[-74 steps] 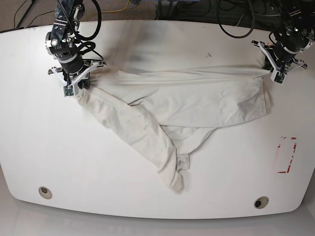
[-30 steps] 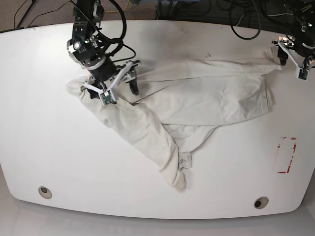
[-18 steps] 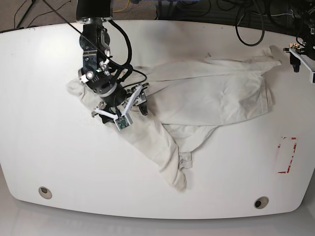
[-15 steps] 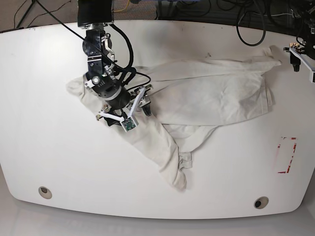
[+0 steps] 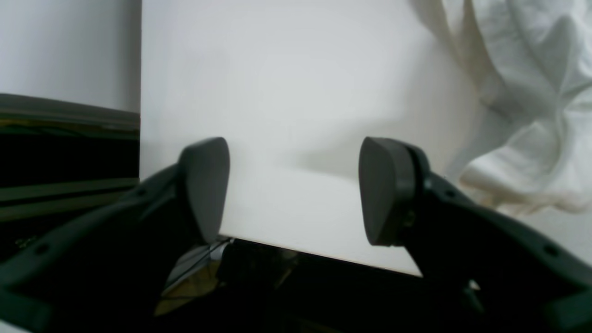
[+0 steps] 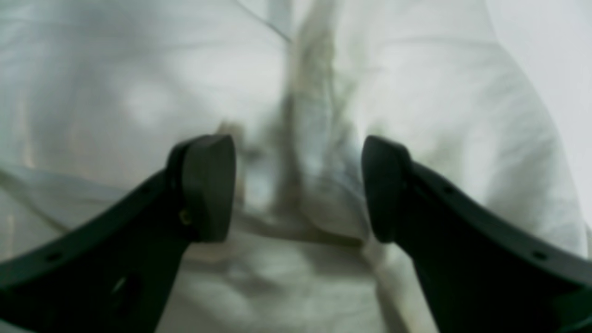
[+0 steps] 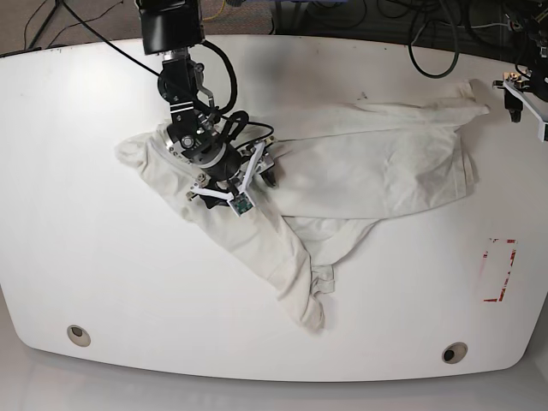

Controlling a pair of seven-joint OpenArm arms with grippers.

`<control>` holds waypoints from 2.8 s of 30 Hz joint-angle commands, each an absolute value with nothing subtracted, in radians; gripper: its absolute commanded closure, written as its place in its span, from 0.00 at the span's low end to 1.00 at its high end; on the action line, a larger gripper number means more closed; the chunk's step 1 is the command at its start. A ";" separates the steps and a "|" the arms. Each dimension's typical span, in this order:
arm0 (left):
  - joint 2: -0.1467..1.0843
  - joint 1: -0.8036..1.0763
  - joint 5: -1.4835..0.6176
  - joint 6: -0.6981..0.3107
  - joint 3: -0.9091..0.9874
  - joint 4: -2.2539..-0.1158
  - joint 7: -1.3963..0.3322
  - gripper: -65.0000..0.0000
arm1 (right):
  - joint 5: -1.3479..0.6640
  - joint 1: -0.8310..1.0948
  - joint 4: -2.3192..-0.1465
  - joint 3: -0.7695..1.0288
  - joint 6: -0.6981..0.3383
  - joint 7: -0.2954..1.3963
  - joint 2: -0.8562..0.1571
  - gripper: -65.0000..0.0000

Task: Layout the t-shirt on the table in an organized manner, then fold the t-shirt properly
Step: 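Move the right gripper onto the shirt's bunched fabric and pinch it, then move the left gripper to the shirt's opposite edge and pinch it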

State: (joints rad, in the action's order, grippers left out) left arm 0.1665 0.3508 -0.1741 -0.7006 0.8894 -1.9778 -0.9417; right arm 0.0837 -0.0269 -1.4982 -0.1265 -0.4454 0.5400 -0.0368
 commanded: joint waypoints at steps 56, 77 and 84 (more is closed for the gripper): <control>0.125 0.351 -0.177 -0.698 0.740 -1.989 -0.924 0.38 | 0.077 -0.042 -1.814 -0.059 -0.443 0.647 -0.022 1.00; -0.019 0.343 -0.182 -0.698 0.665 -1.991 -0.987 0.38 | 0.077 -0.015 -1.928 -0.059 -0.447 0.700 -0.025 1.00; -0.019 0.343 -0.182 -0.698 0.662 -1.991 -1.021 0.38 | 0.077 -0.007 -1.928 -0.059 -0.447 0.700 -0.025 1.00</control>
State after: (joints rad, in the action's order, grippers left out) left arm -0.0246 0.3462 -0.1734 -0.6975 0.6617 -1.9736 -1.0260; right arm 0.0826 0.0105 -1.9083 -0.0597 -0.4477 0.7300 -0.0273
